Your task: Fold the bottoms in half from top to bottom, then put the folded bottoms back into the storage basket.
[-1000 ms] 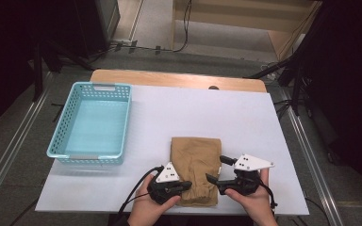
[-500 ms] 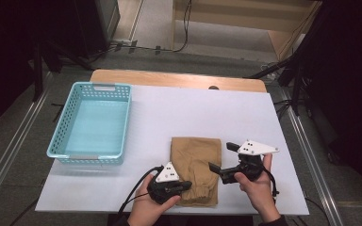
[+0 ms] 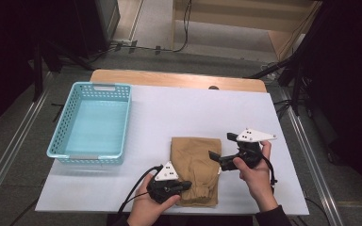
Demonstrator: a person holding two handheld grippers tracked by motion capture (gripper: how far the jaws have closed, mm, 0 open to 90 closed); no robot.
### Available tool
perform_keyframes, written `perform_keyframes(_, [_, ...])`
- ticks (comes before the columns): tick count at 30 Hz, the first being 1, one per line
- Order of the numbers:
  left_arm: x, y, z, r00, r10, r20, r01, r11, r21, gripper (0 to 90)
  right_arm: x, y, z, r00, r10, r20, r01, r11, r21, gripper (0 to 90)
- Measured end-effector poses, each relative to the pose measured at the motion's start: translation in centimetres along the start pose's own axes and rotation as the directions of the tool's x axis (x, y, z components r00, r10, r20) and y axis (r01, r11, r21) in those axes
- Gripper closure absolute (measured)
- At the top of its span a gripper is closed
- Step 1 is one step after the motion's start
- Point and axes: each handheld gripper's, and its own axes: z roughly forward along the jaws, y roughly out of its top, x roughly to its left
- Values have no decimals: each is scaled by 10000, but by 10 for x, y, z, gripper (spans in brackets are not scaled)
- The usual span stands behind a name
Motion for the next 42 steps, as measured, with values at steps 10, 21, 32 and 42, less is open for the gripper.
perform_keyframes(10, [-1,0,0,10000,6,-40,-6,10000,-25,893,-22,1,10,9993,211,304,-214,9997,99,0])
perform_keyframes(21, [-1,0,0,10000,-10,-43,10,10000,-26,894,-29,0,19,9995,223,202,-228,9994,262,0])
perform_keyframes(32, [-1,0,0,10000,-30,-13,30,10000,-29,894,-33,-6,30,9990,422,172,-431,9974,584,0])
perform_keyframes(42, [-1,0,0,10000,-15,-17,15,10000,-21,894,-40,-12,39,9978,617,239,-634,9951,757,0])
